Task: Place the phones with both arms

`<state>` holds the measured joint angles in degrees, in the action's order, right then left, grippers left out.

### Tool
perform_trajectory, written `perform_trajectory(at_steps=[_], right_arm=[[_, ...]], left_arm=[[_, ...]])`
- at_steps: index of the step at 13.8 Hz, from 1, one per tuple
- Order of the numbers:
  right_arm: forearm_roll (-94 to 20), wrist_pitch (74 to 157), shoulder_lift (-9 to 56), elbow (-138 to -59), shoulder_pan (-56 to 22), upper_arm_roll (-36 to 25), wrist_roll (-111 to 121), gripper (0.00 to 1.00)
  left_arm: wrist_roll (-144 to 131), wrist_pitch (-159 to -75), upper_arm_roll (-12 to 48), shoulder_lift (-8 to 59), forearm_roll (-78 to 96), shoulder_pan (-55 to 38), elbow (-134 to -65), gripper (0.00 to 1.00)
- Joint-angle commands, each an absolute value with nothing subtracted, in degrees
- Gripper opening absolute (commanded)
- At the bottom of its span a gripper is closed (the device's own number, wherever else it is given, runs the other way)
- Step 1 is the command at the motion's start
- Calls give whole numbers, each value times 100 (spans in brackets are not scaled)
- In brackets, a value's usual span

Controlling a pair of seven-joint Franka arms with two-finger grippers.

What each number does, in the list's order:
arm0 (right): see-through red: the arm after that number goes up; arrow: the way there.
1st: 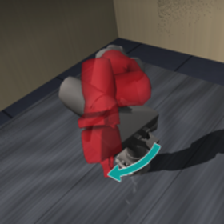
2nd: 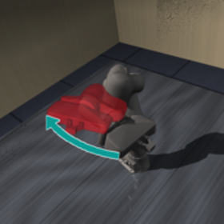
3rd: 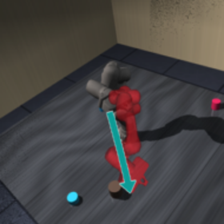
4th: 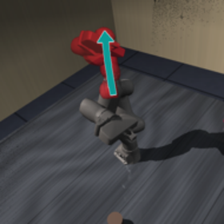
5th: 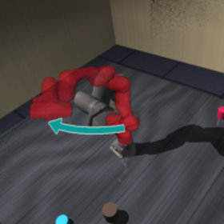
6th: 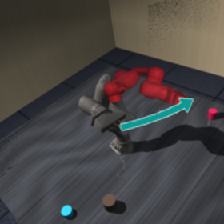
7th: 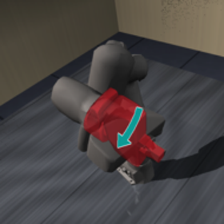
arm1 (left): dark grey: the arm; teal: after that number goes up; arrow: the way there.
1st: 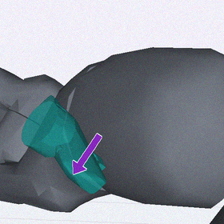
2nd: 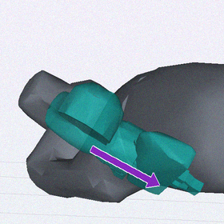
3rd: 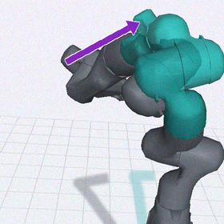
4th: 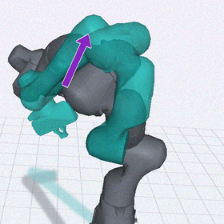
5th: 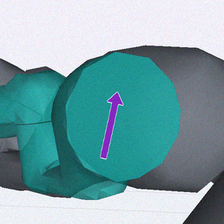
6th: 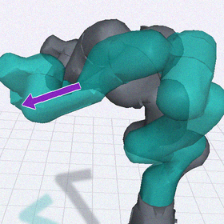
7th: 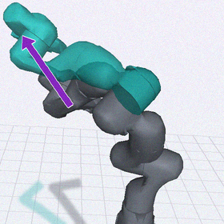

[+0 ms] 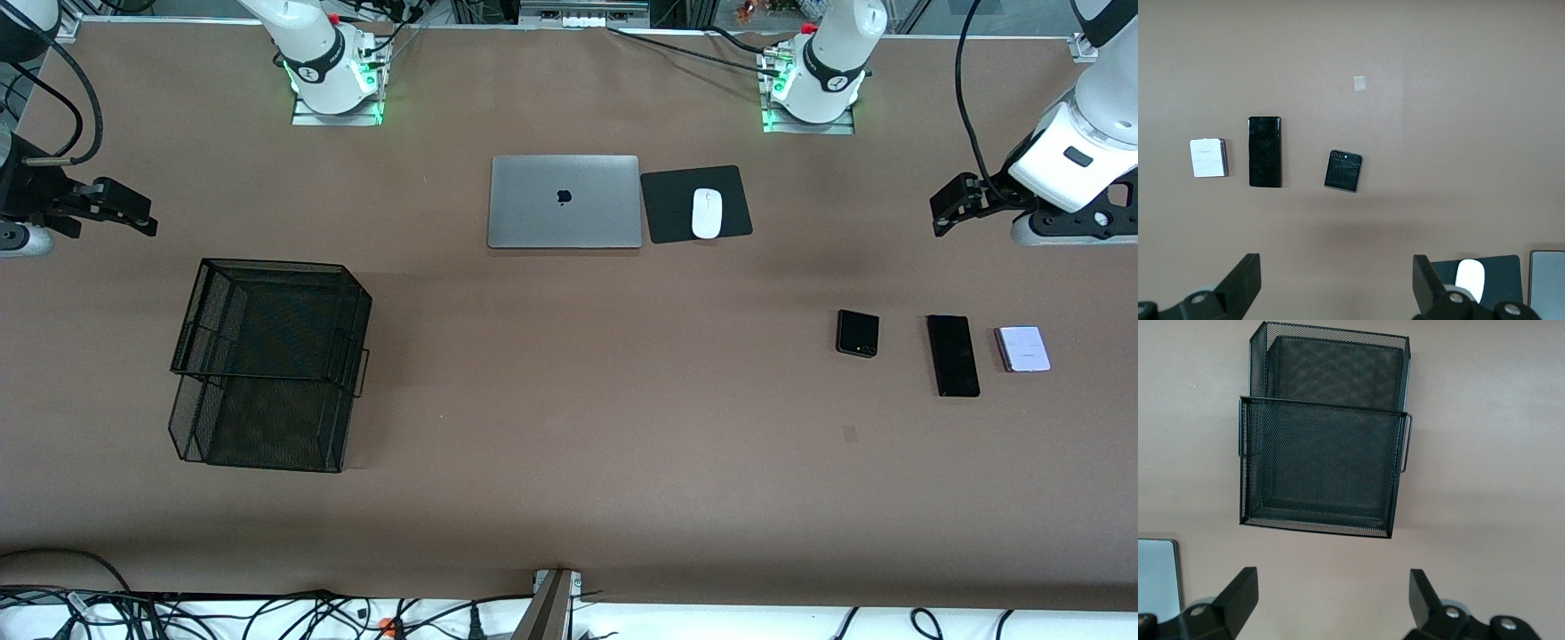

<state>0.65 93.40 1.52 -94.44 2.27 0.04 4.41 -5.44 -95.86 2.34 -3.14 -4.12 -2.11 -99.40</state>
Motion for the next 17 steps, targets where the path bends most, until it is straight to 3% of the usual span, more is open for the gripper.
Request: perform_trajectory(at_steps=[1, 10, 17], right_arm=[[53, 9352, 62, -9492, 299, 70, 404, 100], [62, 9343, 62, -9501, 299, 70, 404, 100], [62, 9343, 62, -9510, 299, 79, 404, 100]], left_arm=[[-501, -9439, 211, -220, -290, -246, -9738, 100], [-475, -8914, 211, -115, -97, -237, -9747, 100], [-256, -8489, 158, 825, -141, -141, -9070, 100]])
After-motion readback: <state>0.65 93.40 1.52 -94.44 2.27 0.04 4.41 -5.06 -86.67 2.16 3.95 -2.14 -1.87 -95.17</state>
